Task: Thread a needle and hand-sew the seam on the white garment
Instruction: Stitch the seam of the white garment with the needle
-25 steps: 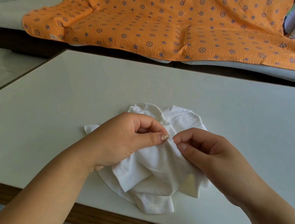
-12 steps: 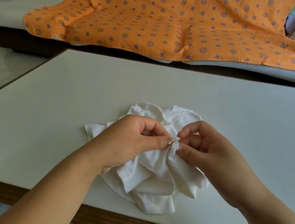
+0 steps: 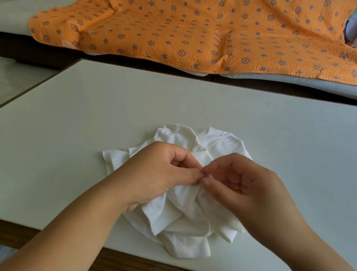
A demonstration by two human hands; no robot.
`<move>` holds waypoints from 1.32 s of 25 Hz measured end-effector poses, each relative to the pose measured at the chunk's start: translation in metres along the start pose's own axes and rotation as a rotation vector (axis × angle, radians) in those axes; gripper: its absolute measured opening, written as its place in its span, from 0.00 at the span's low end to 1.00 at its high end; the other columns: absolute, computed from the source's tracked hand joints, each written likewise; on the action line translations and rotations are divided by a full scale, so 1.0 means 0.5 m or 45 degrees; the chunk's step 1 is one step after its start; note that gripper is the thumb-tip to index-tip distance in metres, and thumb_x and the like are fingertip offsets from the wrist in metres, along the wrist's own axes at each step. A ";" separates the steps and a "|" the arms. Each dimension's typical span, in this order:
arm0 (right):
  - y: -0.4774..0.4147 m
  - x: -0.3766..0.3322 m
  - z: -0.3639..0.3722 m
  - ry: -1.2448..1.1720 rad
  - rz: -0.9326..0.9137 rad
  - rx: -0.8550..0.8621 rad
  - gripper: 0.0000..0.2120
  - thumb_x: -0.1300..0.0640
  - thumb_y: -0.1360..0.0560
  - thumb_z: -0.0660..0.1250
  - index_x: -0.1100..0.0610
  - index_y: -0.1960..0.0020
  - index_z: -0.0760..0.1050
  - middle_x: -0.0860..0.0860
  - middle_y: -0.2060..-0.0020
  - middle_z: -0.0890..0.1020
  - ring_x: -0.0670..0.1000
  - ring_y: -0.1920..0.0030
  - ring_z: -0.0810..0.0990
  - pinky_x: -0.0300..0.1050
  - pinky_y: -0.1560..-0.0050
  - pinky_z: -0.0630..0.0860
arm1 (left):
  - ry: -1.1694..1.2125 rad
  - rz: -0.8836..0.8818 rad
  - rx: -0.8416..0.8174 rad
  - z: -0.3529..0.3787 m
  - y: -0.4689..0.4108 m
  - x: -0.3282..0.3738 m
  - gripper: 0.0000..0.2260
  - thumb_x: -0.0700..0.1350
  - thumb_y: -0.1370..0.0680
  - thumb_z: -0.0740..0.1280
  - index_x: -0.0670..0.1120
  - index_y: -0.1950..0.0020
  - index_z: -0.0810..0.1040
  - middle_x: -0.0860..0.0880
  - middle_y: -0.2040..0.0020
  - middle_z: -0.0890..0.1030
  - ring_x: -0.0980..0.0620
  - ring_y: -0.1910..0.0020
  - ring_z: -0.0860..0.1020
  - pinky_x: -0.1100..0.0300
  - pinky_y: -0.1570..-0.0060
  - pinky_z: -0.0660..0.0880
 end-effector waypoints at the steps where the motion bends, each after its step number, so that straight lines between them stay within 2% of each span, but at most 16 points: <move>1: 0.001 0.004 0.003 0.098 -0.011 0.050 0.03 0.53 0.27 0.72 0.45 0.56 0.80 0.42 0.62 0.85 0.41 0.60 0.83 0.34 0.56 0.77 | -0.001 -0.016 0.001 0.002 0.000 -0.001 0.02 0.43 0.26 0.73 0.47 0.55 0.85 0.50 0.57 0.86 0.53 0.51 0.84 0.54 0.41 0.78; 4: -0.002 0.007 0.010 0.299 -0.077 0.174 0.03 0.52 0.26 0.70 0.43 0.56 0.80 0.36 0.59 0.83 0.37 0.56 0.82 0.31 0.54 0.76 | 0.024 -0.051 0.013 0.004 0.002 0.001 0.03 0.46 0.27 0.74 0.48 0.56 0.86 0.51 0.57 0.86 0.53 0.51 0.84 0.53 0.41 0.77; 6: -0.011 0.009 0.004 0.220 -0.027 0.310 0.02 0.51 0.25 0.67 0.45 0.55 0.79 0.37 0.57 0.83 0.39 0.57 0.81 0.34 0.56 0.75 | 0.041 -0.050 0.022 0.002 0.003 0.005 0.03 0.47 0.28 0.74 0.49 0.57 0.86 0.53 0.57 0.86 0.56 0.52 0.84 0.56 0.43 0.77; 8: -0.025 0.012 -0.016 -0.114 0.109 0.466 0.05 0.54 0.21 0.63 0.52 0.55 0.76 0.44 0.56 0.85 0.42 0.62 0.81 0.39 0.59 0.75 | 0.040 -0.049 0.033 0.000 0.003 0.008 0.03 0.47 0.28 0.74 0.49 0.57 0.86 0.54 0.57 0.86 0.59 0.53 0.83 0.59 0.44 0.75; 10: -0.039 0.011 -0.041 -0.644 0.253 0.465 0.07 0.58 0.18 0.59 0.57 0.54 0.71 0.54 0.56 0.86 0.49 0.67 0.81 0.41 0.66 0.75 | 0.044 -0.064 0.032 -0.004 0.003 0.008 0.04 0.48 0.27 0.74 0.49 0.56 0.86 0.54 0.55 0.86 0.58 0.50 0.83 0.57 0.40 0.75; 12: -0.048 0.010 -0.068 -1.063 0.360 0.446 0.08 0.60 0.17 0.56 0.58 0.54 0.69 0.59 0.57 0.86 0.49 0.69 0.81 0.39 0.71 0.76 | 0.051 -0.080 0.026 -0.007 0.004 0.007 0.05 0.48 0.27 0.74 0.49 0.54 0.86 0.54 0.53 0.86 0.57 0.48 0.83 0.53 0.36 0.74; 14: -0.056 0.018 -0.090 -1.303 0.390 0.497 0.09 0.62 0.17 0.55 0.59 0.55 0.69 0.59 0.60 0.85 0.51 0.64 0.86 0.39 0.68 0.80 | 0.066 -0.092 0.023 -0.010 0.005 0.008 0.05 0.48 0.27 0.73 0.50 0.53 0.86 0.54 0.52 0.86 0.58 0.47 0.83 0.54 0.34 0.73; 16: -0.064 0.030 -0.106 -1.383 0.322 0.561 0.10 0.63 0.17 0.54 0.60 0.56 0.68 0.60 0.62 0.85 0.59 0.55 0.86 0.46 0.60 0.83 | 0.076 -0.102 0.009 -0.011 0.007 0.009 0.05 0.48 0.27 0.73 0.50 0.53 0.86 0.55 0.52 0.86 0.59 0.47 0.82 0.56 0.35 0.73; 19: -0.074 0.055 -0.123 -1.059 0.250 0.719 0.08 0.62 0.17 0.54 0.59 0.53 0.69 0.57 0.63 0.85 0.60 0.48 0.85 0.54 0.48 0.81 | 0.082 -0.109 -0.014 -0.013 0.009 0.010 0.05 0.47 0.27 0.72 0.50 0.53 0.86 0.55 0.52 0.86 0.61 0.48 0.82 0.61 0.38 0.73; 23: -0.081 0.079 -0.123 -0.356 0.258 0.925 0.04 0.55 0.17 0.56 0.53 0.49 0.69 0.49 0.63 0.86 0.51 0.50 0.84 0.51 0.41 0.77 | 0.126 -0.126 -0.021 -0.015 0.012 0.013 0.05 0.45 0.26 0.72 0.48 0.53 0.86 0.53 0.53 0.87 0.59 0.49 0.83 0.63 0.43 0.75; 24: -0.082 0.081 -0.120 -0.219 0.256 0.937 0.04 0.54 0.18 0.56 0.51 0.50 0.68 0.48 0.63 0.86 0.50 0.51 0.84 0.46 0.43 0.77 | 0.132 -0.127 -0.022 -0.017 0.013 0.013 0.04 0.44 0.25 0.71 0.48 0.53 0.86 0.52 0.53 0.87 0.58 0.50 0.83 0.63 0.44 0.75; 26: -0.081 0.085 -0.115 -0.003 0.270 0.918 0.04 0.53 0.18 0.55 0.49 0.50 0.67 0.45 0.64 0.85 0.47 0.58 0.80 0.32 0.61 0.74 | 0.143 -0.131 -0.024 -0.021 0.014 0.014 0.05 0.44 0.25 0.71 0.46 0.53 0.86 0.51 0.53 0.87 0.57 0.49 0.83 0.62 0.42 0.75; 27: -0.082 0.087 -0.113 0.068 0.282 0.896 0.03 0.53 0.17 0.55 0.50 0.48 0.67 0.43 0.63 0.85 0.46 0.61 0.78 0.35 0.68 0.71 | 0.150 -0.133 -0.022 -0.023 0.014 0.014 0.05 0.44 0.25 0.71 0.46 0.52 0.86 0.50 0.52 0.87 0.56 0.48 0.83 0.61 0.41 0.74; 29: -0.082 0.093 -0.111 0.136 0.290 0.851 0.04 0.53 0.17 0.55 0.51 0.46 0.67 0.44 0.62 0.84 0.48 0.59 0.79 0.42 0.68 0.68 | 0.150 -0.134 -0.012 -0.028 0.015 0.015 0.05 0.44 0.25 0.71 0.46 0.52 0.86 0.50 0.52 0.87 0.57 0.48 0.83 0.61 0.41 0.74; 31: -0.083 0.097 -0.107 0.160 0.303 0.806 0.03 0.54 0.17 0.55 0.51 0.47 0.67 0.45 0.62 0.84 0.50 0.54 0.81 0.44 0.66 0.70 | 0.141 -0.133 -0.005 -0.030 0.015 0.016 0.05 0.44 0.25 0.71 0.46 0.52 0.86 0.51 0.53 0.87 0.58 0.49 0.83 0.62 0.41 0.74; 33: -0.077 0.078 -0.099 0.094 0.280 0.744 0.03 0.54 0.18 0.57 0.51 0.49 0.69 0.47 0.64 0.85 0.53 0.57 0.83 0.44 0.64 0.74 | 0.128 -0.135 0.001 -0.028 0.014 0.015 0.05 0.44 0.25 0.71 0.47 0.52 0.86 0.51 0.53 0.87 0.57 0.48 0.83 0.61 0.40 0.73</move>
Point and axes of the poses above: each hand's wrist, its own y-axis away from the middle knuckle, its own z-axis out of the palm, x = y × z, the point moved 1 cm from there along -y, towards the middle knuckle
